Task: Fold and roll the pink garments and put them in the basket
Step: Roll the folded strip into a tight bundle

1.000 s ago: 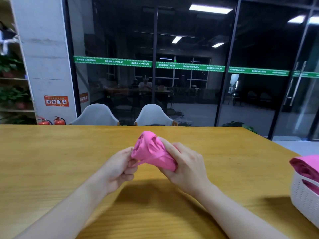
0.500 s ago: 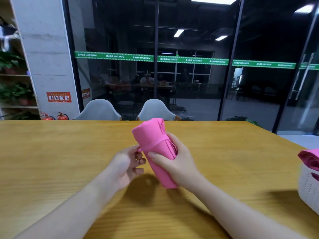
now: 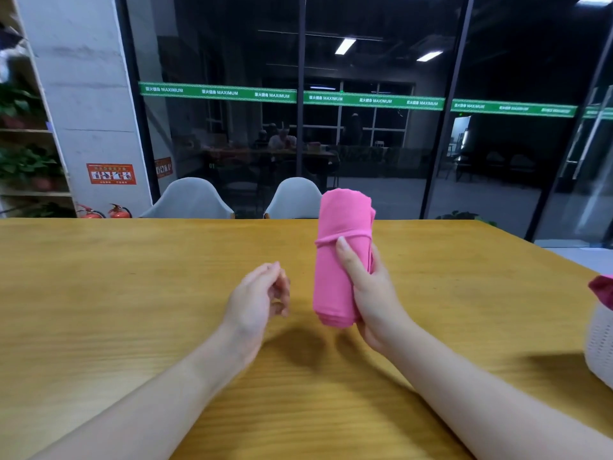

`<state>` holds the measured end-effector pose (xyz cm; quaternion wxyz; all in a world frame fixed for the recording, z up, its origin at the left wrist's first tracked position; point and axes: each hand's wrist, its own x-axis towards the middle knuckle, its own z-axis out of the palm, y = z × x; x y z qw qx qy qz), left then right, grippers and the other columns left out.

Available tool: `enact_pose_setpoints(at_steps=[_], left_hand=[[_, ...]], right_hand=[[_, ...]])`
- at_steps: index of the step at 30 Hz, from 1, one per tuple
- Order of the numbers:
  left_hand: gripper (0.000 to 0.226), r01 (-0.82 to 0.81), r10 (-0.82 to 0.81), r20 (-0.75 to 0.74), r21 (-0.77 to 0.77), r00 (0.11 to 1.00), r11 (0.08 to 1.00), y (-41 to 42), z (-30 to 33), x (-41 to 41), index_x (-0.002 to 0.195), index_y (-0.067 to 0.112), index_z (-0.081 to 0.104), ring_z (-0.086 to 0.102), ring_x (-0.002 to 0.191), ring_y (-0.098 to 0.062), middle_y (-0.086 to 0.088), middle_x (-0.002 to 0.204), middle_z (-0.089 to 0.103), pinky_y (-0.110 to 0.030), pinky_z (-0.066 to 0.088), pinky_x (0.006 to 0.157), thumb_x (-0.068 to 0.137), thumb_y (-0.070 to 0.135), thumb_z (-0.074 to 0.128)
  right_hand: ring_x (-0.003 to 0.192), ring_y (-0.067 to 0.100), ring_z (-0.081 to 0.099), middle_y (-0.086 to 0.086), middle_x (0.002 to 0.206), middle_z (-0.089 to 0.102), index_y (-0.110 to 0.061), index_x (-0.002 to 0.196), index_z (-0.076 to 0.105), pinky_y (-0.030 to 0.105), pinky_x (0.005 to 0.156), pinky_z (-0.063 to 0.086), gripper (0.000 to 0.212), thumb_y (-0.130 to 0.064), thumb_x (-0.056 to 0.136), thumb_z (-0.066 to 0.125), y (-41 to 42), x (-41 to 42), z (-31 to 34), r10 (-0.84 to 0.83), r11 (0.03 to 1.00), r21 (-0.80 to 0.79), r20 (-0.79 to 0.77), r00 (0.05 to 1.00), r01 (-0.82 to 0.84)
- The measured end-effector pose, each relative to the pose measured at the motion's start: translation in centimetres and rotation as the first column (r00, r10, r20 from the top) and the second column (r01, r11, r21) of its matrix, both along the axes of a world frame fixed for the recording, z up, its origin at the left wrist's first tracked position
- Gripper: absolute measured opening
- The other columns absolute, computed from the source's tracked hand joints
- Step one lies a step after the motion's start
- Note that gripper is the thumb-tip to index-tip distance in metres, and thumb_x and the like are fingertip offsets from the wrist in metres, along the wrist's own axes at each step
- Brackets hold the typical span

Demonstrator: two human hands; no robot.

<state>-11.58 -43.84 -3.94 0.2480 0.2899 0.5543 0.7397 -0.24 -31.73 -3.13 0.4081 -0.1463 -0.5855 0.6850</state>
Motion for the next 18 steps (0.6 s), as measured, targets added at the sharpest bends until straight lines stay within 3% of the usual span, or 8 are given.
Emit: enact_pose_setpoints(at_steps=[2,4,5,8,11,14,16,18], left_hand=[[0.032,-0.033,0.032,-0.146,-0.008,0.989,0.999,0.8,-0.5,1.0,0.102,0.013,0.062,0.061,0.086,-0.021,-0.008,0.098,0.066,-0.032,0.051,0.07,0.11,0.032,0.038],[0.032,0.046,-0.047,-0.215,-0.009,0.976,0.999,1.5,-1.0,2.2,0.121,0.028,0.06,0.066,0.107,-0.005,0.012,0.114,0.072,-0.022,0.052,0.087,0.106,0.044,0.036],[0.032,0.064,-0.061,-0.221,0.007,0.973,0.998,1.7,-1.0,2.8,0.125,0.033,0.057,0.064,0.111,0.003,0.024,0.113,0.071,-0.015,0.05,0.088,0.104,0.047,0.037],[0.029,0.051,-0.038,-0.242,0.05,0.97,0.997,1.7,-1.5,2.7,0.124,0.039,0.054,0.065,0.105,0.007,0.031,0.106,0.07,-0.01,0.049,0.082,0.099,0.049,0.041],[0.038,0.034,-0.028,-0.231,0.021,0.973,0.999,1.6,-2.1,2.4,0.122,0.042,0.053,0.061,0.104,0.014,0.033,0.108,0.069,-0.008,0.046,0.088,0.092,0.064,0.044],[0.04,0.019,-0.019,-0.156,-0.002,0.988,1.0,1.7,-2.4,2.2,0.12,0.043,0.051,0.057,0.1,0.024,0.035,0.106,0.067,-0.004,0.043,0.084,0.086,0.064,0.046],[0.041,0.038,-0.039,-0.139,-0.01,0.99,0.999,1.5,-2.7,1.9,0.121,0.038,0.054,0.063,0.102,0.015,0.027,0.11,0.071,-0.012,0.047,0.088,0.086,0.059,0.048],[0.052,0.039,-0.042,-0.134,-0.03,0.99,0.999,1.5,-2.9,1.4,0.127,0.039,0.055,0.066,0.107,0.005,0.02,0.116,0.072,-0.022,0.05,0.094,0.085,0.068,0.053]], right_hand=[[0.102,0.033,0.072,0.015,0.114,0.073,-0.018,0.123,0.062,0.053,0.089,0.06,0.051,-0.049,0.085,0.075,-0.1,0.2,0.0,0.052,0.997,-0.063,-0.003,0.999,-0.052],[0.105,0.038,0.071,0.017,0.114,0.073,-0.013,0.126,0.06,0.056,0.092,0.058,0.05,-0.045,0.089,0.07,-0.8,0.0,-0.4,0.116,0.99,-0.079,-0.011,0.993,-0.117],[0.106,0.036,0.071,0.016,0.114,0.074,-0.012,0.126,0.061,0.056,0.094,0.057,0.051,-0.045,0.089,0.069,-1.1,-0.3,-0.7,0.125,0.99,-0.067,-0.004,0.992,-0.125],[0.107,0.027,0.072,0.009,0.114,0.074,-0.016,0.125,0.064,0.048,0.095,0.058,0.051,-0.055,0.091,0.062,-1.6,-0.8,-1.1,0.121,0.992,0.028,0.075,0.99,-0.123],[0.107,0.019,0.071,0.004,0.114,0.075,-0.018,0.126,0.065,0.037,0.094,0.058,0.055,-0.06,0.095,0.049,-1.9,-1.2,-1.8,0.091,0.993,0.068,0.097,0.991,-0.098],[0.109,0.017,0.069,0.002,0.114,0.073,-0.018,0.123,0.063,0.041,0.101,0.052,0.054,-0.063,0.099,0.045,-2.3,-1.8,-2.8,0.004,0.991,0.129,0.127,0.992,-0.02],[0.111,0.016,0.067,0.002,0.115,0.071,-0.017,0.124,0.062,0.04,0.102,0.051,0.052,-0.059,0.103,0.04,-2.5,-1.9,-3.5,-0.025,0.986,0.17,0.147,0.989,0.0],[0.112,0.012,0.066,0.001,0.117,0.07,-0.018,0.126,0.061,0.031,0.099,0.051,0.049,-0.053,0.105,0.034,-2.4,-1.9,-3.9,-0.02,0.979,0.204,0.167,0.986,-0.014]])
